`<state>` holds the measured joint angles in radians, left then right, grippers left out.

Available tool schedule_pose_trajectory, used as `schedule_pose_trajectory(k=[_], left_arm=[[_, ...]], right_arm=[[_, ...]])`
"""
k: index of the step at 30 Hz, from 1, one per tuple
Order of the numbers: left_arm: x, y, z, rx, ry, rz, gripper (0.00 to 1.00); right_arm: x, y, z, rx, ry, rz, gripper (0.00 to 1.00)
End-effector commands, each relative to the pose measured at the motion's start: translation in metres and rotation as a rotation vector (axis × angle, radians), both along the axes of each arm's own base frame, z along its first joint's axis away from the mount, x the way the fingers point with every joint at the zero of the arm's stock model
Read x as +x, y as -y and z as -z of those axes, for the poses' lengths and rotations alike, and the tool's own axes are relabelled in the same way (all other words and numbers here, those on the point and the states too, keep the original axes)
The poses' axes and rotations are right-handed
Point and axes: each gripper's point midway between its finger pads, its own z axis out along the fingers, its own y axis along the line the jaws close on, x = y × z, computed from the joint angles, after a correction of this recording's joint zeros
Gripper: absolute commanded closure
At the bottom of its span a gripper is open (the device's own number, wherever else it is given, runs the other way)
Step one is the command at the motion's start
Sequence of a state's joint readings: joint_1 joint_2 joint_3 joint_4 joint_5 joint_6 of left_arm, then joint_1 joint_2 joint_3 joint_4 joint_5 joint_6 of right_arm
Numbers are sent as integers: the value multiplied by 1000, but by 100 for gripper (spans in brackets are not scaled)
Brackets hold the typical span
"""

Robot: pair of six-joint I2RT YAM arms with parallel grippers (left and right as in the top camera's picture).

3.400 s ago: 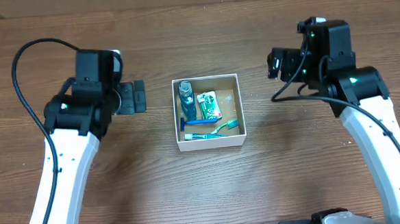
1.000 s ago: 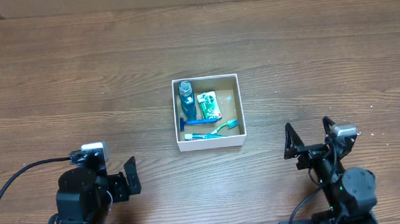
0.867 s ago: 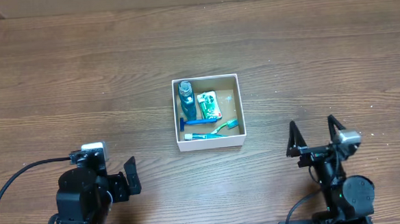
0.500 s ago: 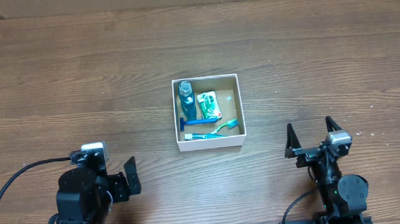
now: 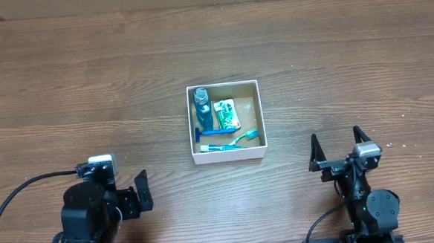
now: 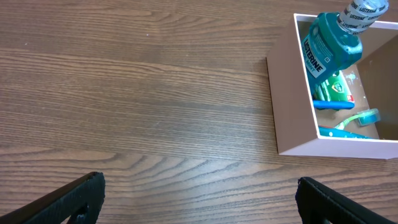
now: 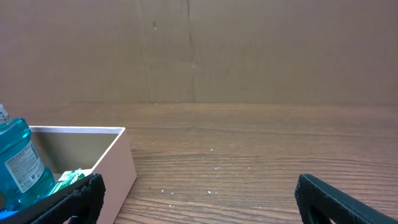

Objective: Pack container

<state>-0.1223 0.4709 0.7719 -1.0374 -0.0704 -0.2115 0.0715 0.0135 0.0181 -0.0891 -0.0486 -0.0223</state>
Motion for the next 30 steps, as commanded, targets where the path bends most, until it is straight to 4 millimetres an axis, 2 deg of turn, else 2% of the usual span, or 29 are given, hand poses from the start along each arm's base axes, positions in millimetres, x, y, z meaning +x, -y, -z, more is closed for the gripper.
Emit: schedule_pose_trajectory(k=[1, 18, 23, 27, 30], left_arm=[[-1, 1, 1, -24, 2, -9, 0], [-3, -3, 5, 18, -8, -3, 0], [1, -3, 32, 32, 28, 5, 0], [21, -2, 55, 15, 187, -3, 0], [37, -3, 57, 2, 320, -19, 0]], right_arm=[[0, 1, 0, -3, 10, 1, 0], [0, 1, 0, -3, 10, 1, 0], [0, 1, 0, -4, 10, 1, 0], [0, 1, 0, -3, 10, 1, 0], [0, 1, 0, -4, 10, 1, 0]])
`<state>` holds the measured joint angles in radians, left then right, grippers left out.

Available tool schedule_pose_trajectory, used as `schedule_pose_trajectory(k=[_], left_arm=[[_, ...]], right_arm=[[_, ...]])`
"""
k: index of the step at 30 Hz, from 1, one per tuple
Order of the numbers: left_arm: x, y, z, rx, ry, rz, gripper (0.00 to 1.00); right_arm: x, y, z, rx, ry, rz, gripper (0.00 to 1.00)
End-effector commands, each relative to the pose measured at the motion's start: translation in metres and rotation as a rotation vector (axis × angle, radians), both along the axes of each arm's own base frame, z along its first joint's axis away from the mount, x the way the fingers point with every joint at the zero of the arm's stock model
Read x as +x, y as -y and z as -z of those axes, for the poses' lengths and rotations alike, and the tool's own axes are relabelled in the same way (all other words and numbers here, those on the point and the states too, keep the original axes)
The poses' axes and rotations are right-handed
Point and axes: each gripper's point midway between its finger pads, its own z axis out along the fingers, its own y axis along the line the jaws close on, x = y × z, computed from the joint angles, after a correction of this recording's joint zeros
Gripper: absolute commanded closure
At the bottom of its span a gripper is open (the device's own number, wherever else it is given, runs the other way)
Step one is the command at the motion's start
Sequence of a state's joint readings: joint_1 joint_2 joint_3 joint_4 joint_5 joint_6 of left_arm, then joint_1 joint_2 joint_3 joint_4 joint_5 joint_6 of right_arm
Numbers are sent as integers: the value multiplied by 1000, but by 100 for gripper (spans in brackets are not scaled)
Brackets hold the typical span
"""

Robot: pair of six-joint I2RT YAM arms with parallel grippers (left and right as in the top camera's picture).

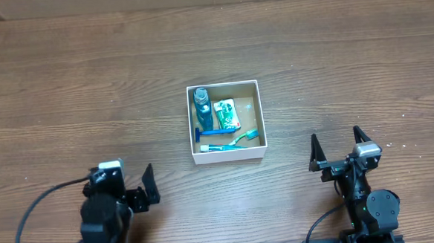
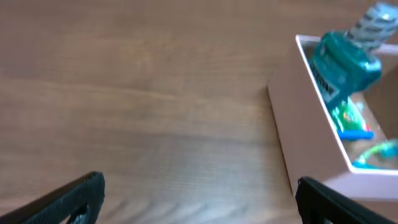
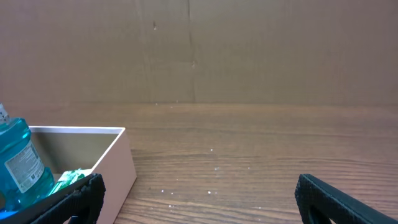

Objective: Pack container

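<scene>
A white open box [image 1: 256, 121] stands at the table's middle. Inside lie a blue mouthwash bottle [image 1: 202, 104], a green packet [image 1: 226, 114], a blue razor [image 1: 211, 132] and a teal toothbrush [image 1: 242, 138]. The left wrist view shows the box [image 2: 303, 146] at right with the mouthwash bottle [image 2: 341, 67] in it. My left gripper [image 1: 131, 185] sits open near the front left edge, empty. My right gripper [image 1: 337, 149] stands open at the front right, empty, with the box [image 3: 118, 168] to its left.
Brown wooden tabletop [image 1: 89, 91] all round the box. A plain brown board wall [image 3: 199, 50] rises behind the table in the right wrist view.
My left arm has shifted a little to the right and back toward the front edge, and its wrist view is now blurred and tilted. The right arm and the box contents are unchanged.
</scene>
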<state>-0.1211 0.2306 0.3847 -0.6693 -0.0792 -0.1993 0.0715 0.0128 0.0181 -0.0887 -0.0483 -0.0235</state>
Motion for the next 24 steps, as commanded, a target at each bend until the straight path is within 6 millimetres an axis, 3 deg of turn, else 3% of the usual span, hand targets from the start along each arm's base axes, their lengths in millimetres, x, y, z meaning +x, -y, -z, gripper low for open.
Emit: schedule_pose_trajectory(k=[1, 7, 11, 24], left_arm=[[15, -5, 5, 8, 145, -24, 0], [36, -4, -28, 111, 439, 10, 0], [37, -3, -4, 115, 428, 20, 0], [37, -4, -7, 114, 443, 25, 0]], right_arm=[[0, 1, 1, -3, 9, 1, 0], [0, 1, 1, -3, 9, 1, 0], [0, 1, 1, -2, 9, 1, 0], [0, 1, 1, -3, 9, 1, 0]])
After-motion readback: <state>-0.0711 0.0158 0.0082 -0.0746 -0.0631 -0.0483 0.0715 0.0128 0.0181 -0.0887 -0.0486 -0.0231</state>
